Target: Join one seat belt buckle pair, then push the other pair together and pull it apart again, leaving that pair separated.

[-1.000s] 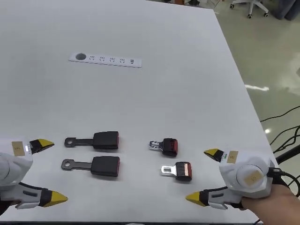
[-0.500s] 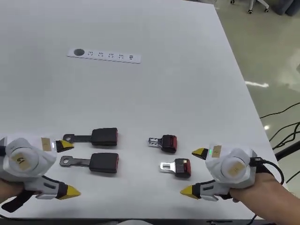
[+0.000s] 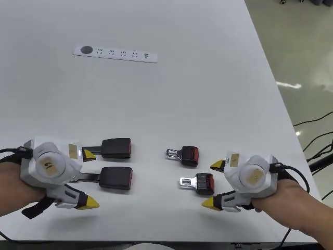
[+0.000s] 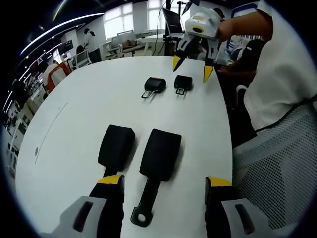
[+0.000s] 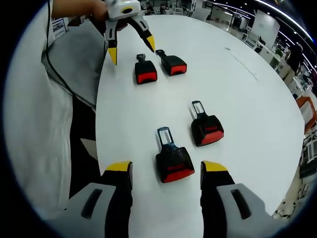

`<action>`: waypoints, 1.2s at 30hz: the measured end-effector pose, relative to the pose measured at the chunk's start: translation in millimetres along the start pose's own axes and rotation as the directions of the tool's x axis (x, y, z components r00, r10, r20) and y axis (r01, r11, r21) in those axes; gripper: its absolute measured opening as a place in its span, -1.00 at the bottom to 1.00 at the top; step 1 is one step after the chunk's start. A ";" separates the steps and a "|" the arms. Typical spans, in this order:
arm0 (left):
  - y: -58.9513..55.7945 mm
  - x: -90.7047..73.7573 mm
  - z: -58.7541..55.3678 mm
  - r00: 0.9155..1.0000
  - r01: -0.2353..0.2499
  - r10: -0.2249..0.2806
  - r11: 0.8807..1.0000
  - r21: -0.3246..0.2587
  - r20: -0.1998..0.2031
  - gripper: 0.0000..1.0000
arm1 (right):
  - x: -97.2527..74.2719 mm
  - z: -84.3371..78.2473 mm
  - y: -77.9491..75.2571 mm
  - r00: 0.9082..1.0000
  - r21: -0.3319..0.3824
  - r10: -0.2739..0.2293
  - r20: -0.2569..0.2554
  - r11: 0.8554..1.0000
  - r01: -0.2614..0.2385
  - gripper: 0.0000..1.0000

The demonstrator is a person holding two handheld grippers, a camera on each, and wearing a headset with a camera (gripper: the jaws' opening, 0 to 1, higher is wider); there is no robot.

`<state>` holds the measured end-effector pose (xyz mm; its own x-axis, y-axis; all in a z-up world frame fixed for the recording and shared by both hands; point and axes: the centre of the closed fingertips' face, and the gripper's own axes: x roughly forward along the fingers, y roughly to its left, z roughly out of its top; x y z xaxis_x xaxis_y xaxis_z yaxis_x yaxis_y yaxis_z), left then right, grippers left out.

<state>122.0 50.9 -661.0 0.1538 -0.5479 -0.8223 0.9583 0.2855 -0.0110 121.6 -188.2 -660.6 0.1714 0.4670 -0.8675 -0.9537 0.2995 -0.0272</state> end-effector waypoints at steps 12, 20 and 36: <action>2.5 11.8 2.1 0.998 0.064 -0.063 0.997 0.049 -0.028 0.03 | 13.7 -12.9 -9.2 0.998 -0.008 0.048 -0.035 0.999 -0.049 -0.02; 11.9 23.7 3.5 0.996 0.077 -0.074 0.994 0.081 -0.042 -0.01 | 21.0 -17.5 -12.3 0.995 -0.033 0.083 -0.052 0.996 -0.085 -0.09; 8.6 38.2 2.8 0.986 0.151 -0.141 0.980 0.127 -0.085 -0.30 | 29.4 -22.2 -11.3 0.988 -0.135 0.119 -0.094 0.982 -0.131 -0.31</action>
<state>136.7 30.2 -690.9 -0.0034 -0.5136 -0.8580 0.9933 0.0971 -0.0621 132.0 -196.3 -696.8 0.0322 0.4188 -0.9075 -0.9925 0.1208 0.0205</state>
